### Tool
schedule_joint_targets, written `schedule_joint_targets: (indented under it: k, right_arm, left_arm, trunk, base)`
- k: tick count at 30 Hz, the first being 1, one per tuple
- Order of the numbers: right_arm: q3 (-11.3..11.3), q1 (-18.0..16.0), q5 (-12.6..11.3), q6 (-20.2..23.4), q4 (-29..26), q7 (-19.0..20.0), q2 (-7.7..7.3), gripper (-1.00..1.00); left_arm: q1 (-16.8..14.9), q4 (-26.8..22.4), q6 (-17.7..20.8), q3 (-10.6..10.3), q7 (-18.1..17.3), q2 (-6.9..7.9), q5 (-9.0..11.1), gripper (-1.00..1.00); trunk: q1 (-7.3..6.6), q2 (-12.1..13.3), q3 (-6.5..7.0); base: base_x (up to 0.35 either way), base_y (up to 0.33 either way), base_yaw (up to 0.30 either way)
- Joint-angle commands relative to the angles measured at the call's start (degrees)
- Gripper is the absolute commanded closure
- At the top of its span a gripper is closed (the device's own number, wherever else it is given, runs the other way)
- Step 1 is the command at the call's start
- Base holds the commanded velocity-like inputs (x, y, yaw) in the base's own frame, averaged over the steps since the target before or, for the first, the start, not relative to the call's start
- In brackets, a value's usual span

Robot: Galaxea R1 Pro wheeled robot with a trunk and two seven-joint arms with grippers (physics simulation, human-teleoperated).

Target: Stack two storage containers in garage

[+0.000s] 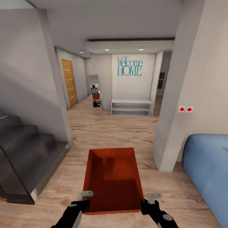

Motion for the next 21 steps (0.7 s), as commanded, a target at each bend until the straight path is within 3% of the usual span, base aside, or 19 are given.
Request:
schedule_joint_targets:
  k: [1, 21]
  right_arm:
    - [0.8, 0.0, 0.6, 0.2, -0.3, 0.1, -0.13, 1.0]
    - [0.8, 0.0, 0.3, 0.2, 0.0, 0.1, -0.13, 1.0]
  left_arm:
    - [0.0, 0.0, 0.5, 0.7, 1.3, 0.9, -1.1, 1.0]
    - [0.0, 0.0, 0.5, 0.7, 1.3, 0.9, -1.1, 1.0]
  trunk:
    - [0.06, -0.1, -0.04]
    - [0.06, -0.1, -0.04]
  base:
    - [0.322, 0.0, 0.0]
    - [0.322, 0.0, 0.0]
